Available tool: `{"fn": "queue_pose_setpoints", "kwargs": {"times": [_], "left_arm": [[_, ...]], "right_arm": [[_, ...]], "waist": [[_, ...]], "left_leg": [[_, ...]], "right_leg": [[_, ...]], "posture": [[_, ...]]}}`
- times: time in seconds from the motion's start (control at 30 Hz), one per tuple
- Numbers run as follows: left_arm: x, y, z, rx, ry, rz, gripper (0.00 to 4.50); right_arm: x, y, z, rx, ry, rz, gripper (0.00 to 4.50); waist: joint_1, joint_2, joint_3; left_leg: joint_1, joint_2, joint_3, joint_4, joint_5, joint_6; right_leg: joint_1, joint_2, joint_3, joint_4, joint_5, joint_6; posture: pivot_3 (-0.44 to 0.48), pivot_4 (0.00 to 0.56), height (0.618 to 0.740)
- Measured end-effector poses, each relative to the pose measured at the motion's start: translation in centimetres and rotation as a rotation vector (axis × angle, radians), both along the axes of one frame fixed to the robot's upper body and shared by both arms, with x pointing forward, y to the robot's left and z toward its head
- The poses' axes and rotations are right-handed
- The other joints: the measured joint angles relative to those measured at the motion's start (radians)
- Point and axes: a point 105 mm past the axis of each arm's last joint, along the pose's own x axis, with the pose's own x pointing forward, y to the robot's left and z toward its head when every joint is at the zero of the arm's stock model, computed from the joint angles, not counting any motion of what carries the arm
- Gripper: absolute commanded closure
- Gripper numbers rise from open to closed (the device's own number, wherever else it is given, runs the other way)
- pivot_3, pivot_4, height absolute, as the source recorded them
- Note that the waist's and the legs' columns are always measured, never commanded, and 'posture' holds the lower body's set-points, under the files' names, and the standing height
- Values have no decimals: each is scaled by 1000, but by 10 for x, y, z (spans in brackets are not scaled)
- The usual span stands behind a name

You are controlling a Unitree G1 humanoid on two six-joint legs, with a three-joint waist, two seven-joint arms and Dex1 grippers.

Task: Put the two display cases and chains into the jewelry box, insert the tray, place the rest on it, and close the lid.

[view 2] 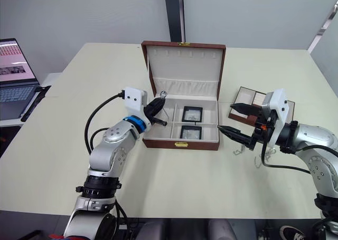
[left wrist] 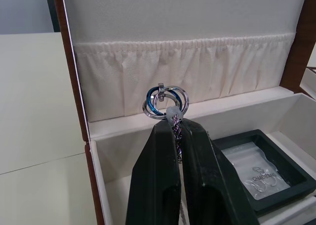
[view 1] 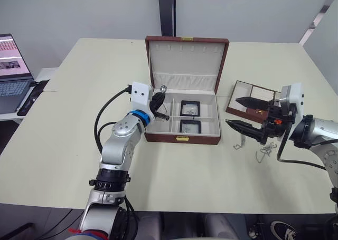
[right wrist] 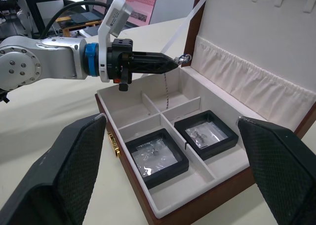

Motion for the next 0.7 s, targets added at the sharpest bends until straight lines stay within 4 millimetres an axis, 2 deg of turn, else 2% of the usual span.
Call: {"fn": "queue_pose_setpoints", "kwargs": {"times": [0.17, 0.5, 0.7], "left_arm": [[0, 1, 0, 2, -2, 9, 3177], [-2, -2, 3, -8, -5, -12, 18], [-12, -11, 13, -39, -13, -132, 18]], "right_arm": [[0, 0, -1, 0, 4, -1, 0], [0, -1, -2, 0, 7, -3, 0], [1, -6, -6, 5, 18, -25, 0]], "waist": [[0, 0, 0], [0, 0, 0], [0, 0, 0]], "left_leg": [[0, 0, 0, 0, 0, 0], [0, 0, 0, 0, 0, 0], [0, 0, 0, 0, 0, 0]], "right_leg": [[0, 0, 0, 0, 0, 0], [0, 0, 0, 0, 0, 0], [0, 0, 0, 0, 0, 0]], "posture": [[0, 150, 740], [0, 150, 740], [0, 150, 740]]}}
